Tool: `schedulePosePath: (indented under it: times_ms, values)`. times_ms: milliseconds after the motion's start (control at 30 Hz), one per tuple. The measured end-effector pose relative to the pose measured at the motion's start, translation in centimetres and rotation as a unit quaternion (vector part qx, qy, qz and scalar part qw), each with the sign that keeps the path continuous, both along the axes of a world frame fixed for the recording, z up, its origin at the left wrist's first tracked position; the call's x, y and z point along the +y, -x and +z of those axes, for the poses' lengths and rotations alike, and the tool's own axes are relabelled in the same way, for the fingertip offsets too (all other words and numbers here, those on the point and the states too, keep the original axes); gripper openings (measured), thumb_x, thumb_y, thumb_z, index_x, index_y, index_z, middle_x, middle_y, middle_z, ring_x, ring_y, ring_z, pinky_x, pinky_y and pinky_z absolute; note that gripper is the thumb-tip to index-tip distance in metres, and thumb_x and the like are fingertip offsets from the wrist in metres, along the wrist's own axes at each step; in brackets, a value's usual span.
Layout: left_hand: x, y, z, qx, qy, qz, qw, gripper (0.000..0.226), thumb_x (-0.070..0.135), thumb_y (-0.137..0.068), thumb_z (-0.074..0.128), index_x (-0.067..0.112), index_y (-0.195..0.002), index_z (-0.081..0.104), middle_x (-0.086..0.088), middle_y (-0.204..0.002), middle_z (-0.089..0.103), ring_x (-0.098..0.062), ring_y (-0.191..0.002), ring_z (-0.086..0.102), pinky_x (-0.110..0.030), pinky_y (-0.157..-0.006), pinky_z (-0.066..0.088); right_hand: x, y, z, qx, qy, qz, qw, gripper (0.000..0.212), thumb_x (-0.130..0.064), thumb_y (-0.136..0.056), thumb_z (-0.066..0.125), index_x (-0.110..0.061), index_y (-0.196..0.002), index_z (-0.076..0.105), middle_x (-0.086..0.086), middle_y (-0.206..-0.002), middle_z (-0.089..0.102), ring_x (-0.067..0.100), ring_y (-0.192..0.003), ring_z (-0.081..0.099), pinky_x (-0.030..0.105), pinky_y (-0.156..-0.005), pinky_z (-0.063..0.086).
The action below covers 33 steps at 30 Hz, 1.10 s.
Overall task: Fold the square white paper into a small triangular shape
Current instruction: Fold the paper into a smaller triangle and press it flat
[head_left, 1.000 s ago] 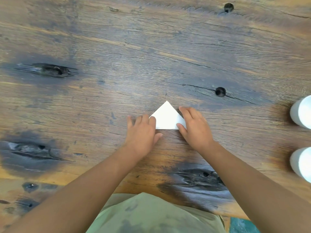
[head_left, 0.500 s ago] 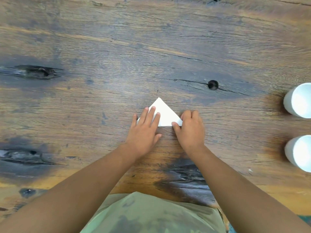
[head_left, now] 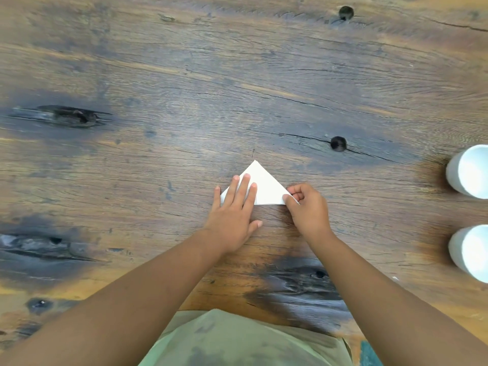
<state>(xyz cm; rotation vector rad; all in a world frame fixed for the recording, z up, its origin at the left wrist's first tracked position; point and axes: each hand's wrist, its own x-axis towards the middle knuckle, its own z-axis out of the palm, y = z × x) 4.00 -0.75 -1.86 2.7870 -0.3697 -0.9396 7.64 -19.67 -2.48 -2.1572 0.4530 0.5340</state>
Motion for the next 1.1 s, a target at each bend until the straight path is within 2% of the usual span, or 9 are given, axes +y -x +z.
schedulePosePath:
  times_ms: [100,167,267,433,600,767,933,1033,1100]
  values:
    - [0.6,0.2,0.1,-0.012,0.028,0.022,0.999,0.075,0.051,-0.102,0.031,0.014,-0.157,-0.003,-0.004,-0.165,-0.02,-0.021,-0.151,-0.019,-0.059,-0.121,0.003,0.5,-0.2,0.4,0.004,-0.031,-0.027,0.999,0.012,-0.023,-0.085,0.065,-0.029,-0.075,0.063,-0.012,-0.066,0.061,0.0,-0.056,0.053,0.028,-0.059,0.044]
    - [1.4,0.6,0.1,-0.021,0.036,0.038,0.998,0.071,0.047,-0.103,0.032,0.015,-0.158,0.001,0.0,-0.166,-0.017,-0.016,-0.152,-0.015,-0.06,-0.121,0.004,1.0,-0.1,0.9,-0.009,-0.054,-0.027,0.998,0.007,-0.027,-0.084,0.065,-0.028,-0.077,0.065,-0.011,-0.069,0.063,0.001,-0.059,0.055,0.031,-0.06,0.048]
    - [2.8,2.0,0.0,-0.022,0.052,0.065,0.996,0.069,0.043,-0.102,0.034,0.018,-0.158,0.002,0.004,-0.166,-0.015,-0.013,-0.152,-0.012,-0.06,-0.121,0.004,2.1,0.3,1.6,-0.031,-0.081,0.002,0.996,0.011,-0.038,-0.083,0.063,-0.029,-0.089,0.067,-0.01,-0.087,0.067,0.005,-0.076,0.062,0.028,-0.066,0.049]
    - [4.8,4.7,-0.2,-0.042,0.051,0.072,0.995,0.071,0.043,-0.1,0.039,0.018,-0.158,0.006,0.005,-0.167,-0.007,-0.014,-0.153,-0.005,-0.06,-0.12,0.01,3.9,1.1,2.5,-0.045,-0.087,0.142,0.985,0.056,-0.053,-0.081,0.061,-0.023,-0.129,0.061,-0.012,-0.115,0.057,0.004,-0.106,0.057,0.023,-0.087,0.047]
    - [6.2,6.9,-0.1,-0.046,0.04,0.094,0.994,0.07,0.04,-0.099,0.041,0.016,-0.158,0.012,0.005,-0.167,-0.002,-0.017,-0.153,-0.003,-0.06,-0.12,0.012,5.4,1.7,2.3,-0.084,0.008,0.343,0.935,0.081,-0.062,-0.084,0.057,-0.021,-0.15,0.035,-0.007,-0.154,0.032,0.012,-0.143,0.026,0.03,-0.116,0.026]
    - [7.5,9.1,0.3,-0.036,0.022,0.107,0.993,0.072,0.038,-0.099,0.041,0.02,-0.159,0.005,0.007,-0.166,-0.009,-0.018,-0.153,-0.008,-0.058,-0.121,0.009,6.6,2.3,0.8,-0.101,0.113,0.444,0.883,0.078,-0.054,-0.093,0.051,-0.016,-0.155,0.022,0.003,-0.165,0.014,0.021,-0.152,0.007,0.043,-0.123,0.016]
    - [8.1,9.5,0.8,-0.049,0.03,0.106,0.993,0.075,0.032,-0.096,0.049,0.02,-0.158,0.01,0.006,-0.166,0.001,-0.02,-0.153,0.004,-0.059,-0.12,0.017,7.3,3.2,0.1,-0.126,0.161,0.452,0.868,0.067,-0.029,-0.095,0.052,-0.009,-0.153,0.025,0.007,-0.164,0.015,0.024,-0.152,0.008,0.045,-0.123,0.017]
    - [8.2,9.4,0.8,-0.043,0.03,0.102,0.993,0.073,0.033,-0.097,0.046,0.022,-0.159,0.009,0.007,-0.167,0.0,-0.019,-0.153,0.002,-0.057,-0.121,0.013,7.2,3.4,-0.1,-0.128,0.169,0.458,0.863,0.067,-0.024,-0.094,0.053,-0.009,-0.153,0.025,0.008,-0.164,0.015,0.024,-0.152,0.008,0.043,-0.124,0.013]
    - [8.4,8.9,0.9,-0.043,0.048,0.113,0.991,0.065,0.032,-0.098,0.045,0.022,-0.157,0.019,0.007,-0.166,0.009,-0.019,-0.153,0.009,-0.057,-0.121,0.013,7.3,3.3,0.1,-0.128,0.175,0.46,0.861,0.067,-0.025,-0.094,0.052,-0.009,-0.153,0.025,0.007,-0.164,0.016,0.024,-0.152,0.008,0.043,-0.124,0.011]
